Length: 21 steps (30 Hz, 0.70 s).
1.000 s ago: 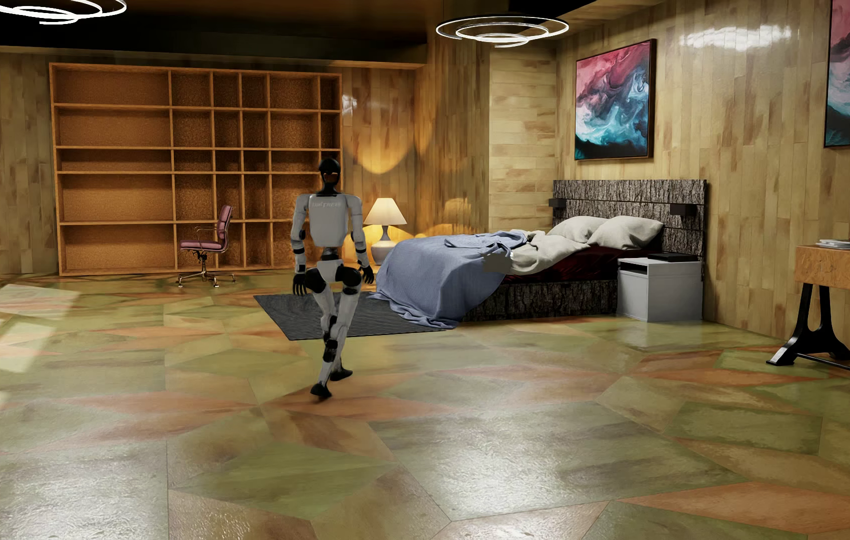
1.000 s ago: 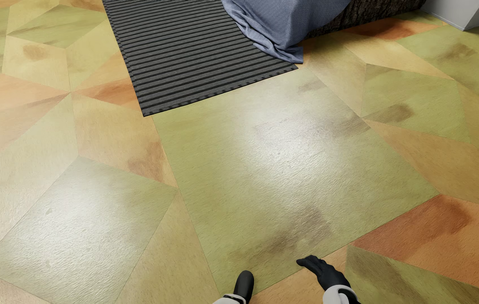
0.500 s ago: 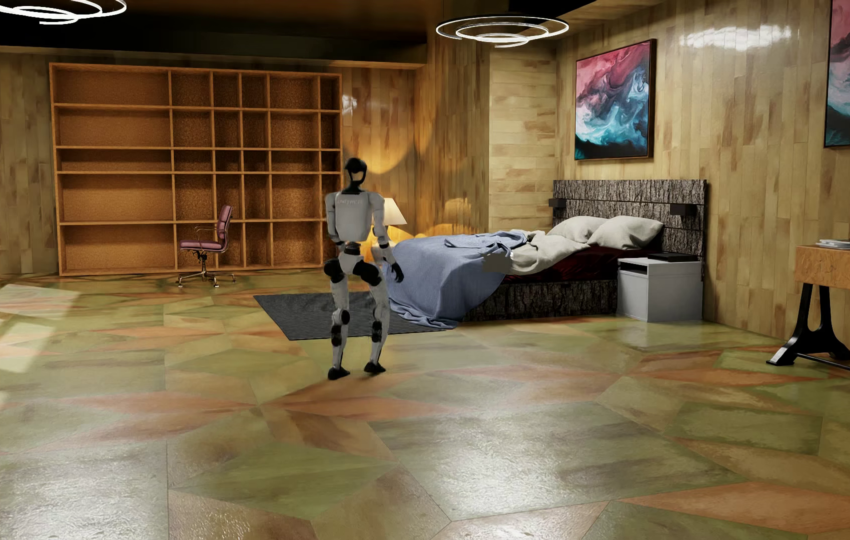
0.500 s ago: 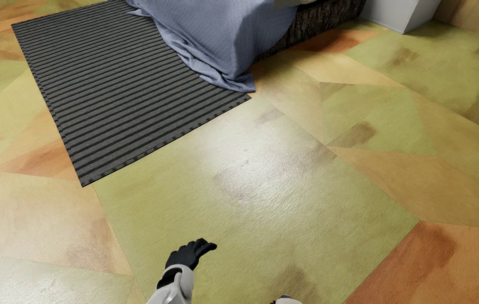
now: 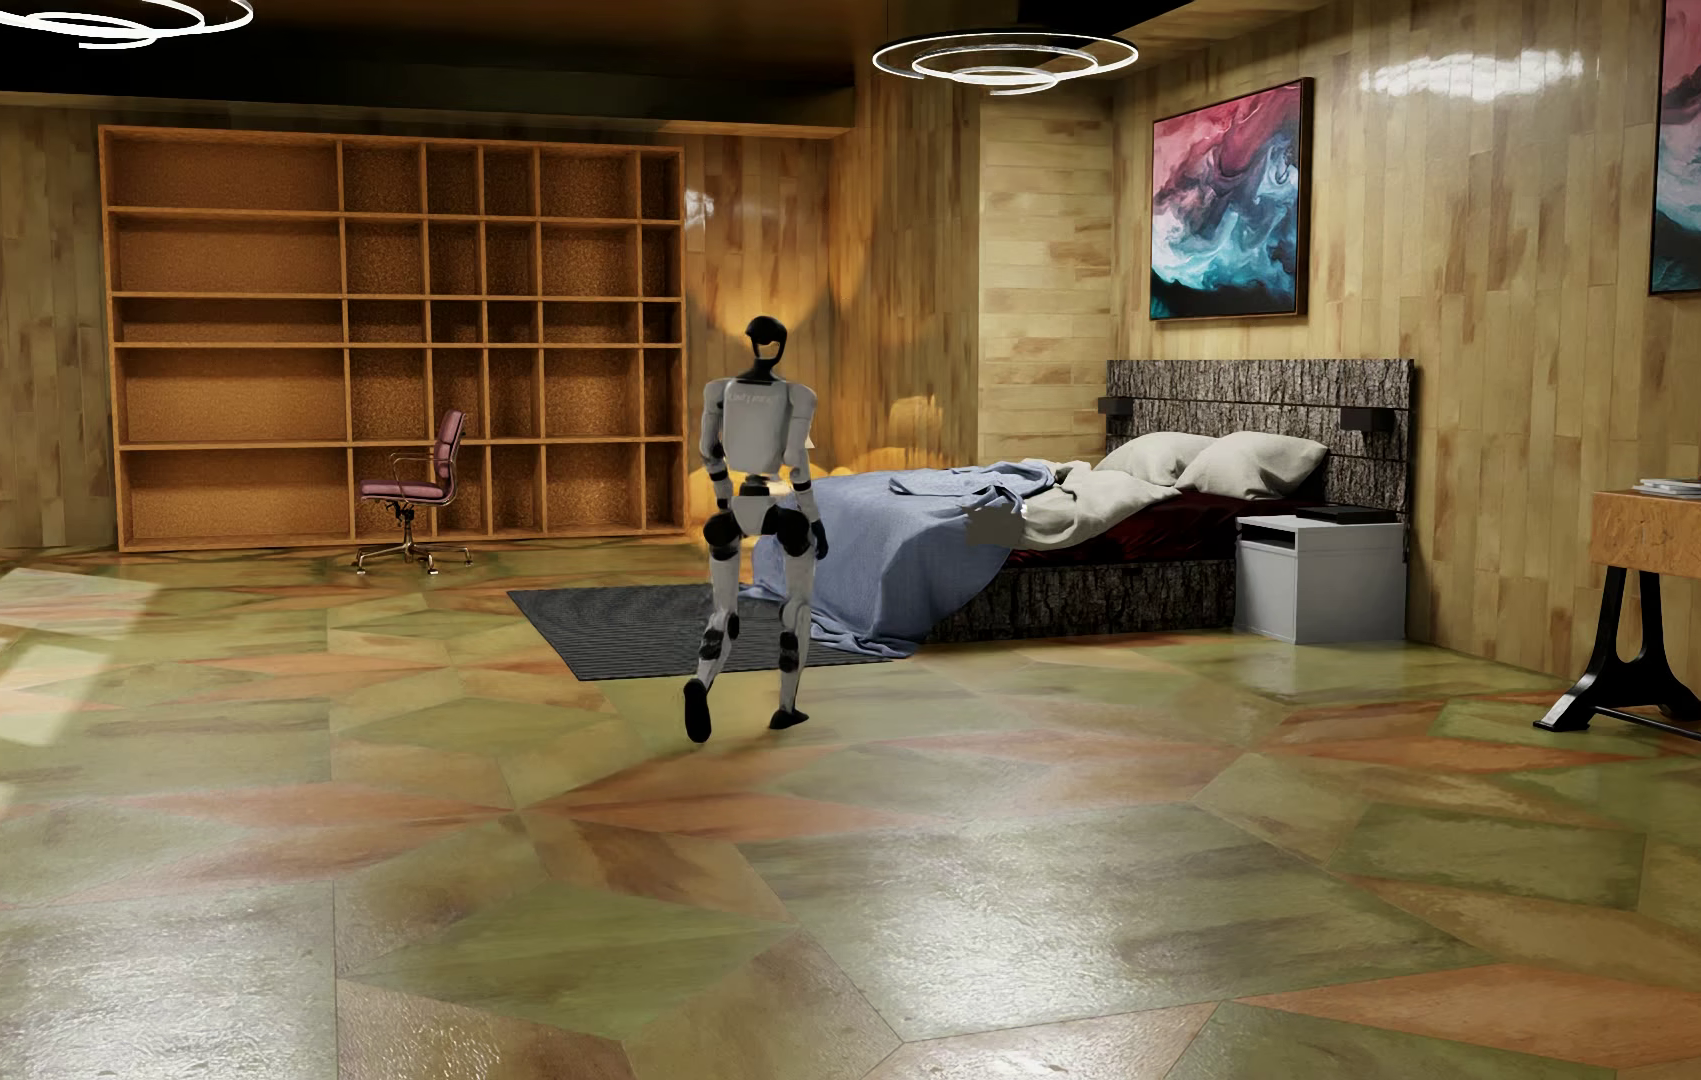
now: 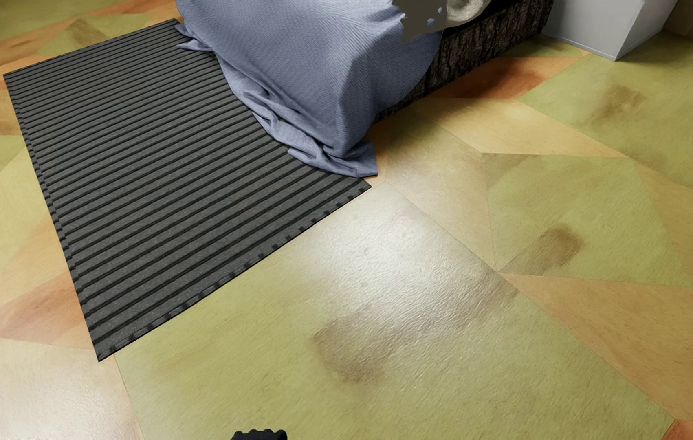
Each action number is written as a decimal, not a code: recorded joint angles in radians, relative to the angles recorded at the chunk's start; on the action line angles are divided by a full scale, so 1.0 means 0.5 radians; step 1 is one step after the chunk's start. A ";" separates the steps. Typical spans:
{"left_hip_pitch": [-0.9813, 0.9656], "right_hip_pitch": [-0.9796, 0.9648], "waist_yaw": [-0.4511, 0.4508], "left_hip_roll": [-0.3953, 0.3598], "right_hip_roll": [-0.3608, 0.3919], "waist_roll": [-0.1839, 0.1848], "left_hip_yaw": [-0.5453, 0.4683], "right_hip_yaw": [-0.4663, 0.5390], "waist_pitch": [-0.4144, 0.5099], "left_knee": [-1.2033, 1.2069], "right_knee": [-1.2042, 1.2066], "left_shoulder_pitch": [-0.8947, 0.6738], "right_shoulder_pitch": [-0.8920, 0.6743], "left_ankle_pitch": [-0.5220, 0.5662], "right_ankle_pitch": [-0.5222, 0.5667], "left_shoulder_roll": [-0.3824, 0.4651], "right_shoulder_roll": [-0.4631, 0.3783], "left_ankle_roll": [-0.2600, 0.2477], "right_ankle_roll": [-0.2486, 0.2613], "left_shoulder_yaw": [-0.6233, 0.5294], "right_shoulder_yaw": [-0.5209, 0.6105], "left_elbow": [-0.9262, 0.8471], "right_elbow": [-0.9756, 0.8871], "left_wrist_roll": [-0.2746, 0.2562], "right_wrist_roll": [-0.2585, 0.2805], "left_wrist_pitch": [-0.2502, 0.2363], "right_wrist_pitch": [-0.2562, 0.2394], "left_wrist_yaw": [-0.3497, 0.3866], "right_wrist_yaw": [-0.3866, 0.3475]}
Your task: Approach the bed
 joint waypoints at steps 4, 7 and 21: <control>-0.532 0.344 0.063 0.150 0.158 0.086 -0.083 -0.134 0.040 0.369 0.020 0.246 -0.229 -0.496 -0.230 0.167 -0.060 0.129 -0.053 0.335 0.091 -0.502 0.312 -0.356 -0.187 0.051 -0.041 0.290 -0.050; -0.770 0.615 0.173 0.110 0.223 0.089 -0.140 -0.139 0.050 -0.148 -0.030 0.351 -0.371 -0.827 -0.347 0.214 -0.117 0.340 -0.065 0.507 0.139 -0.660 0.357 -0.598 -0.275 -0.050 -0.072 0.258 -0.040; -0.576 0.984 0.390 -0.324 -0.025 -0.315 -0.068 0.234 -0.013 -1.363 0.667 0.524 -0.218 -0.441 0.561 -0.205 -0.275 0.601 0.436 0.811 0.539 0.012 0.156 -0.432 -0.151 0.054 -0.152 0.362 0.167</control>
